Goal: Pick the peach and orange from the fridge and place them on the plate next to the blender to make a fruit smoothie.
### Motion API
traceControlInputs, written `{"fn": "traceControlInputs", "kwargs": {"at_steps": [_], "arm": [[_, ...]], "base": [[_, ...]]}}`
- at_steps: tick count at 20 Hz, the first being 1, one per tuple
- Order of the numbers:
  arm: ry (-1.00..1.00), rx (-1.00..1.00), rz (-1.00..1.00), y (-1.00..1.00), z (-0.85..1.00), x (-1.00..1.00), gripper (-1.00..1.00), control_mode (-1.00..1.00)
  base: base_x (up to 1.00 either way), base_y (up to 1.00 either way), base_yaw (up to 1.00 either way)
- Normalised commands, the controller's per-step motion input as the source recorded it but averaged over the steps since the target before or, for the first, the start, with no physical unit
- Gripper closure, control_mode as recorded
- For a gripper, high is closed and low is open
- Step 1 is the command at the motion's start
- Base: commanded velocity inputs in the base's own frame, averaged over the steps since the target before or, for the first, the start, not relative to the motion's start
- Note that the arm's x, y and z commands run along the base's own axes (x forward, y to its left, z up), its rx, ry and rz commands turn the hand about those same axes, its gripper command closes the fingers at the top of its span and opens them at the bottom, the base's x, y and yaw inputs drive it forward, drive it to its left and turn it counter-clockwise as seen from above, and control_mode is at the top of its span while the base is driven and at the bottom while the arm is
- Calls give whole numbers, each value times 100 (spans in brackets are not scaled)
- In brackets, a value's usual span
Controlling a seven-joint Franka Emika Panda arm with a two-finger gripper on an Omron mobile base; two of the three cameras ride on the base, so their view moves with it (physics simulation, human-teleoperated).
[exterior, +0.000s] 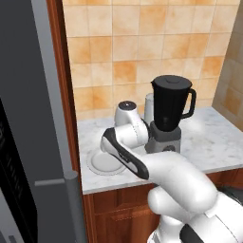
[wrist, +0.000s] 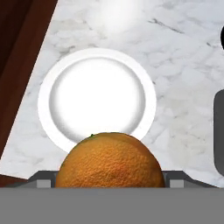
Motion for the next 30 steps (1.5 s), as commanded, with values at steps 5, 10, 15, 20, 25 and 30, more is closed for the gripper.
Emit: {"fn": "traceControlInputs", "kwargs": {"at_steps": [5, 10, 15, 20, 25, 30], "arm": [[4, -3, 0, 32, -66, 67, 100, -100], [5, -3, 0, 20, -66, 62, -100, -100], [0, 0, 0, 5, -4, 23, -100, -100], [0, 0, 0, 0, 21, 0, -100, -100], [-1, 1, 0, -13, 40, -18, -100, -100], [-10, 5, 0, -58, 64, -78, -100, -100]], "base": [[0, 0, 0], [0, 0, 0], [0, 0, 0], [0, 0, 0], [0, 0, 0], [0, 0, 0]]}}
